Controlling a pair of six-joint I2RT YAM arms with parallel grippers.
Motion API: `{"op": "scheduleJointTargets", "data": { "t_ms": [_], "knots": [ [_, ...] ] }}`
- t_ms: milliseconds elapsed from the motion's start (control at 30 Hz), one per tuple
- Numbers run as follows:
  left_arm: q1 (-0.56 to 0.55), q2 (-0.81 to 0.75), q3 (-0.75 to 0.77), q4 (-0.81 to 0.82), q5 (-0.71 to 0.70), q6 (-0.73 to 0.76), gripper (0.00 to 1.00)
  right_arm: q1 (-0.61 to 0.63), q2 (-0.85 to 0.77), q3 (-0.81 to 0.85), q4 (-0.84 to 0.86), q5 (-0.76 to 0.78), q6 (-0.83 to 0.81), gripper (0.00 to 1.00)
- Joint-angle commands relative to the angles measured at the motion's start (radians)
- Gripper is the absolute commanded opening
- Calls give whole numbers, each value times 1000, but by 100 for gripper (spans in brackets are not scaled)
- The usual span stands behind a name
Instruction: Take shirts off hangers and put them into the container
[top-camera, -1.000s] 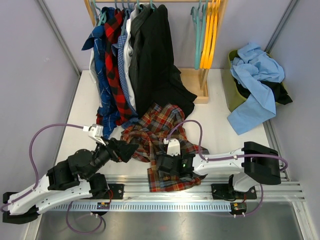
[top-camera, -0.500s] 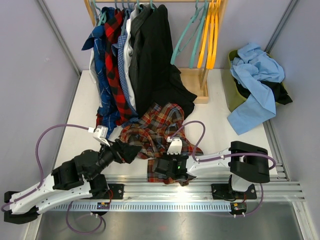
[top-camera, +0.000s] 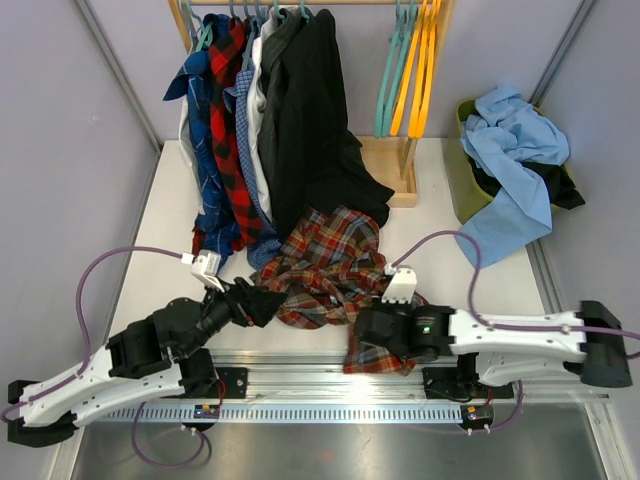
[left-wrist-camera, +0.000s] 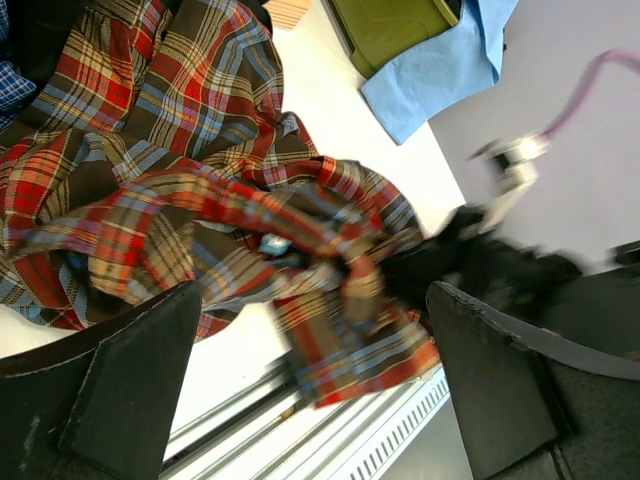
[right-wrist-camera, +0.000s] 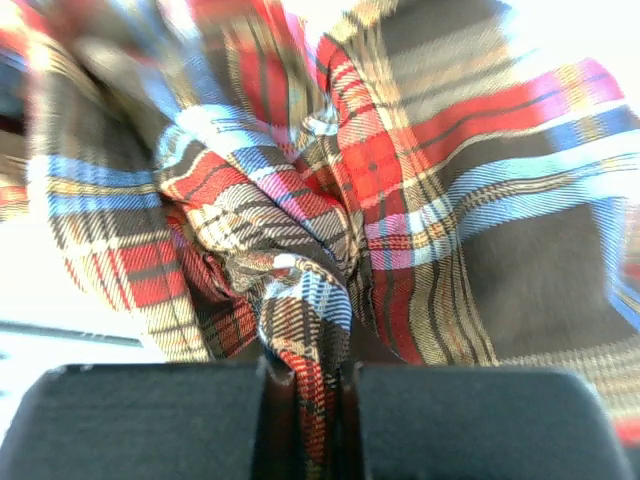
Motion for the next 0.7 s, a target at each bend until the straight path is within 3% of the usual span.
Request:
{"op": "scheduleJointTargets", "data": {
  "t_ms": [0, 67, 133, 167, 367, 667],
  "knots": [
    [-3, 17, 19, 75, 20, -2, 99, 9, -163, 125, -259, 124, -61, 0],
    [-1, 30, 19, 88, 26, 1, 99, 9, -226, 164, -300, 161, -149, 0],
    [-3, 45, 25, 103, 31, 10, 99, 11, -230, 210, -233, 181, -304, 0],
    [-1, 50, 28, 106, 31, 15, 99, 11, -213, 225, -203, 182, -305, 0],
    [-3, 67, 62, 106, 35, 35, 99, -21, 44, 406, 20, 170, -622, 0],
    [-1, -2, 78, 68, 26, 46, 99, -232, 284, 509, 454, -101, -894, 0]
  ]
}}
